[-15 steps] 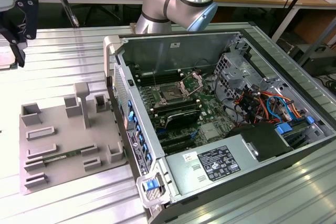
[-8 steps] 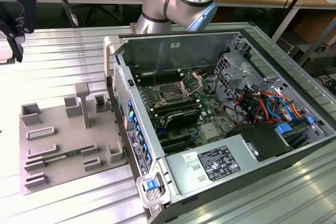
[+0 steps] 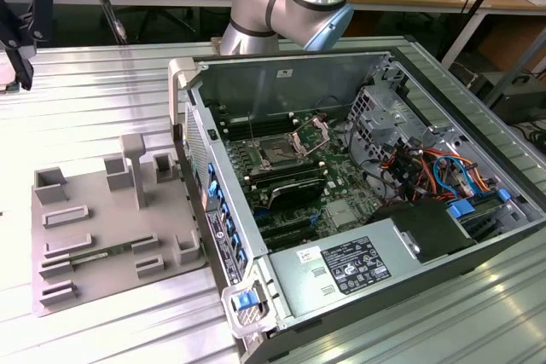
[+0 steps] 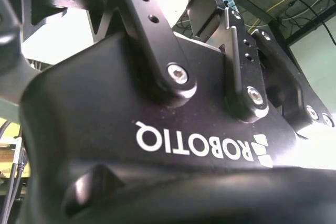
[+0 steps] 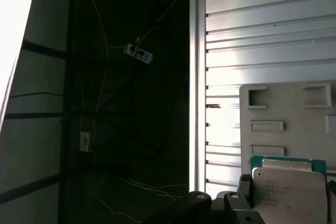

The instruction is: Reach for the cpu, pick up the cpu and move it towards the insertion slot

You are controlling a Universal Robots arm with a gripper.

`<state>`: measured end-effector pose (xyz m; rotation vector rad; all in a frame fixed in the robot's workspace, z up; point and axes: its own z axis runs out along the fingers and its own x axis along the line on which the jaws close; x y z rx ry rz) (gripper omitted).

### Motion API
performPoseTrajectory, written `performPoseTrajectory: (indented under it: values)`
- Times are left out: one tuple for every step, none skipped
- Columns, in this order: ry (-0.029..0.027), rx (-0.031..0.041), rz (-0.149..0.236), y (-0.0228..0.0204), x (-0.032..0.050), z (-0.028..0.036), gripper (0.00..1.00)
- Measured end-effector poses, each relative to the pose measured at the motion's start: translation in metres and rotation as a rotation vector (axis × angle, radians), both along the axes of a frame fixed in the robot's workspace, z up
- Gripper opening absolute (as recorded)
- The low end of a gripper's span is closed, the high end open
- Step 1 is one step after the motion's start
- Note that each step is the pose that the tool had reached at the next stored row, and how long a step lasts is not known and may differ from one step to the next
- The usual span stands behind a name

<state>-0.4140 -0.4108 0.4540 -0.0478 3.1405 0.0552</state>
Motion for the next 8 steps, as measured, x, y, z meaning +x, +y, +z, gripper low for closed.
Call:
performPoseTrajectory:
  values:
    - [0.0000,0.0001,0.000,0.0000,0.0000,0.0012,0.55]
    - [-0.0001,0.0001,0.000,0.0000,0.0000,0.0022,0.55]
    - [0.0000,0.0000,0.000,0.0000,0.0000,0.0033,0.55]
    - [-0.0001,0.0001,0.000,0.0000,0.0000,0.0043,0.55]
    - [0.0000,0.0000,0.000,0.0000,0.0000,0.0056,0.55]
    - [0.0000,0.0000,0.000,0.0000,0.0000,0.0066,0.55]
    - [-0.0001,0.0001,0.000,0.0000,0.0000,0.0081,0.55]
    - [-0.0001,0.0001,0.000,0.0000,0.0000,0.0093,0.55]
